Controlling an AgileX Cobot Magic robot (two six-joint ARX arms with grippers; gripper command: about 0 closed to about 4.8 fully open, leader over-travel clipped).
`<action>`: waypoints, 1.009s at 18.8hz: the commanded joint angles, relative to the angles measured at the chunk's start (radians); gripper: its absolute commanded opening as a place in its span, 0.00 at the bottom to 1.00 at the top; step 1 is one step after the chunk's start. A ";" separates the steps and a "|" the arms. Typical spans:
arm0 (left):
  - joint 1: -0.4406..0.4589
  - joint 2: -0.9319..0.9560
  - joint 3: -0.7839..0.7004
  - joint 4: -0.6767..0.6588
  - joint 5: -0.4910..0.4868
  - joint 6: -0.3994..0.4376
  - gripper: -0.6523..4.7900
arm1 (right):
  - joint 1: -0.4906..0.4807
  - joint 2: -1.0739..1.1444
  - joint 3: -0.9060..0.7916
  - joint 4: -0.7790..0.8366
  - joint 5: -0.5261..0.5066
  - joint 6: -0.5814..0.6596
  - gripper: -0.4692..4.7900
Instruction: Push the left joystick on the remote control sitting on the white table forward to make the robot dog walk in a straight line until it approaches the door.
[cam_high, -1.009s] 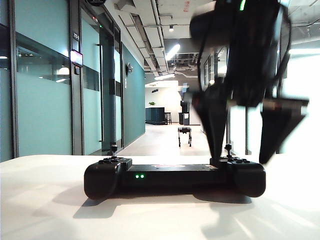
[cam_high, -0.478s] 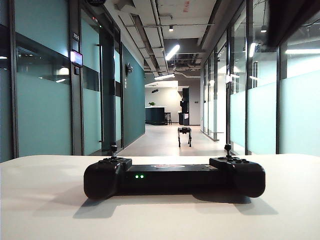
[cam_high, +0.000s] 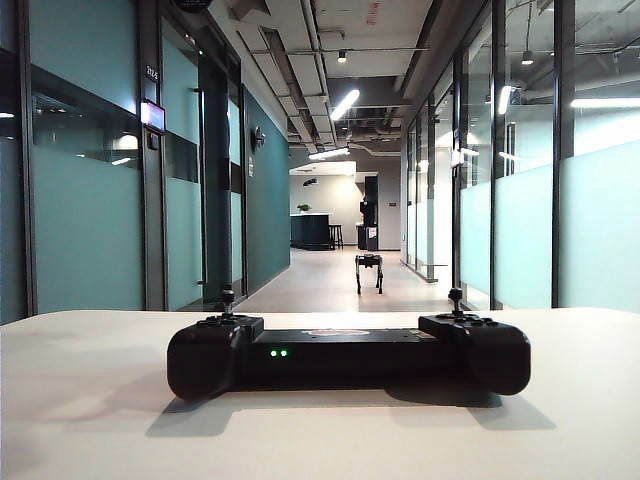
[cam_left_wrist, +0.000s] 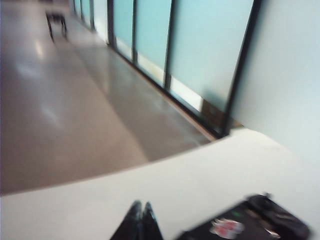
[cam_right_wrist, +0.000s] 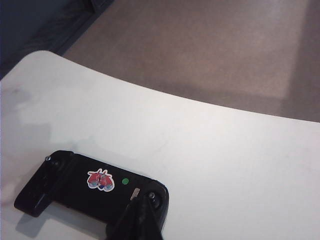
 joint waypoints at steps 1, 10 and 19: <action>0.000 0.002 -0.051 0.055 -0.129 0.021 0.11 | -0.001 -0.009 0.004 0.018 0.005 -0.003 0.08; 0.002 -0.005 -0.096 0.122 -0.164 0.021 0.11 | -0.001 -0.009 0.004 0.018 0.005 -0.003 0.08; 0.266 -0.192 -0.198 0.116 -0.046 0.058 0.11 | -0.001 -0.008 0.004 0.018 0.005 -0.003 0.08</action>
